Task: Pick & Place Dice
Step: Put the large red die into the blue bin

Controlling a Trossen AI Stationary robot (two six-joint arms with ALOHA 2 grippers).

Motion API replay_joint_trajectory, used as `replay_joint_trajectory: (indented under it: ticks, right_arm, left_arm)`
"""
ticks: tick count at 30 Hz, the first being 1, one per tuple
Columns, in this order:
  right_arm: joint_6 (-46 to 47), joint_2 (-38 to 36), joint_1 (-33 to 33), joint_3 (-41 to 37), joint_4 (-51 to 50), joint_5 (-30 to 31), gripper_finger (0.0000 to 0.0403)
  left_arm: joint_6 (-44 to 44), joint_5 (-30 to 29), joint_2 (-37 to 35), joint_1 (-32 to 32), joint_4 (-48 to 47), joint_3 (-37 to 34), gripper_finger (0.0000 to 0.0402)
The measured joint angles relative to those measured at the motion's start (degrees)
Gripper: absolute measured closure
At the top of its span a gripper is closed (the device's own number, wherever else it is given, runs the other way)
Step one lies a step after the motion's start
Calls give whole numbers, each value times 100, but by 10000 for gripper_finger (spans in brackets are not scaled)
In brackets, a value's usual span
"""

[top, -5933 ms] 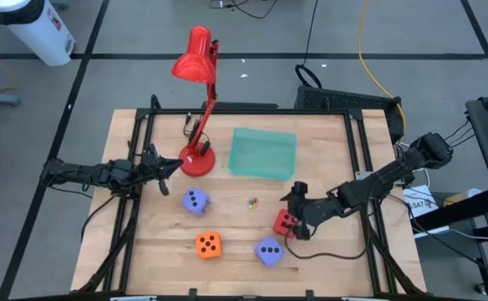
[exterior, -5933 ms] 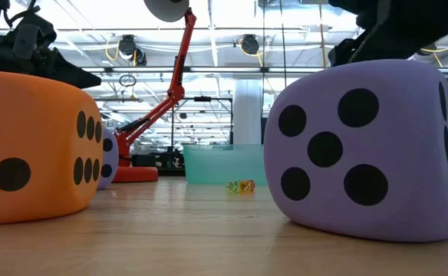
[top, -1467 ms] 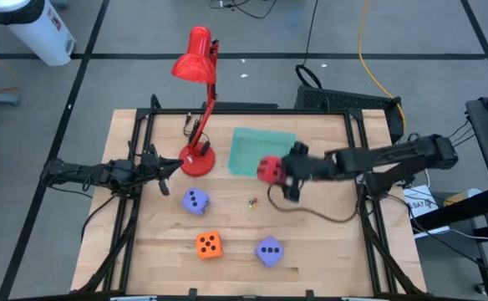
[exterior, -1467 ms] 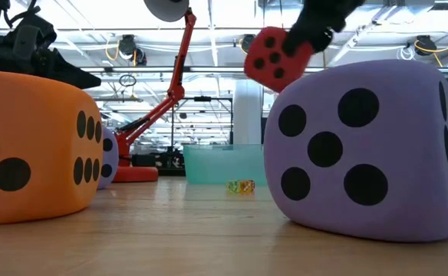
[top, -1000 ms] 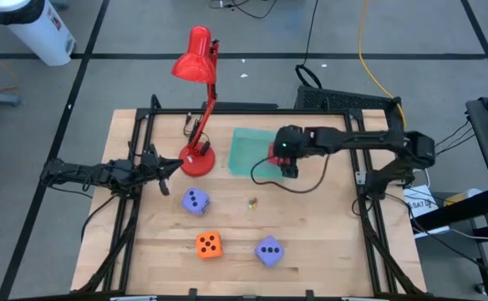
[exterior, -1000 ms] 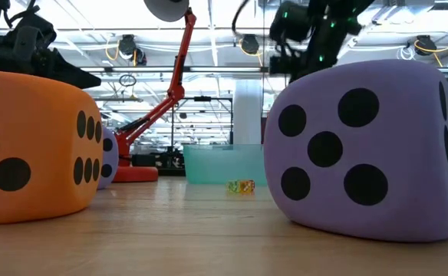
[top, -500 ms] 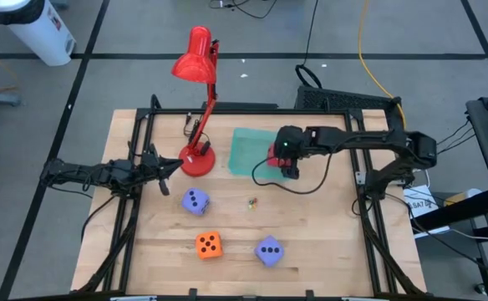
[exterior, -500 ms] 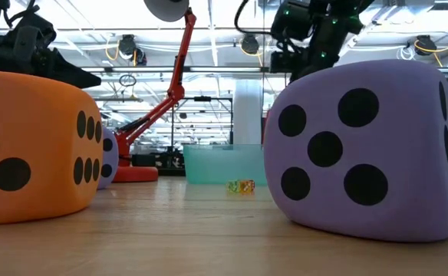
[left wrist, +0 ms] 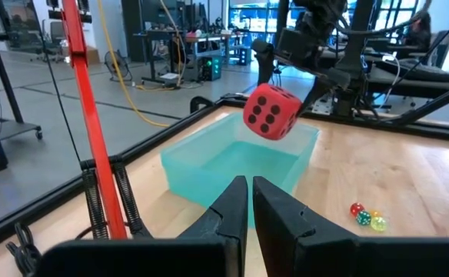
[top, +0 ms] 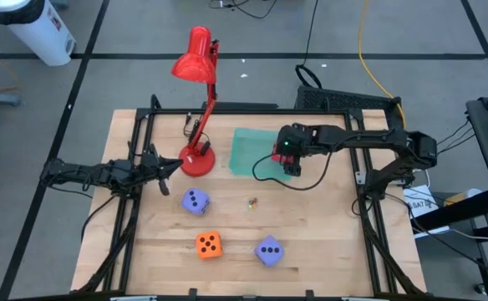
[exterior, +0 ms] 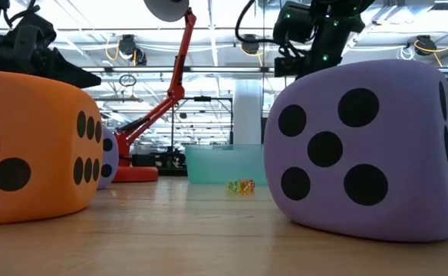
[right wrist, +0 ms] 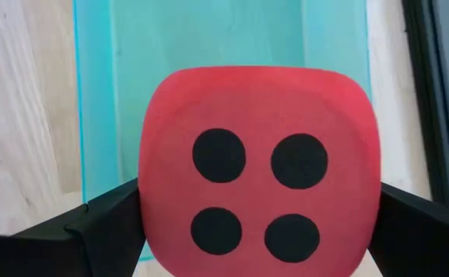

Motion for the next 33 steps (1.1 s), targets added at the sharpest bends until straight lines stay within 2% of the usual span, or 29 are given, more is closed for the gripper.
replay_joint_trajectory:
  ticks: [7,12,15,22,25,28,33]
  right_arm:
    - [-78,-6,4,0,39,-291,3]
    - [-279,-42,15,0,-9,-287,3]
    - [-464,-41,43,0,-6,-295,3]
    - [-655,-42,63,0,94,-306,3]
    - [-661,-42,61,0,150,-311,3]
    - [-682,-42,61,0,223,-565,3]
    - [-712,-84,63,0,296,-612,3]
  left_arm:
    - [102,421,247,-3,321,9,372]
    - [96,830,1103,1,609,533,396]
    - [176,832,2031,8,923,853,398]
    - [780,842,4539,360,2595,1903,399]
    - [976,1203,5536,642,2869,2465,399]
    - [1035,1675,6421,918,3062,3002,399]
    - [1003,2478,7716,1317,3237,3822,400]
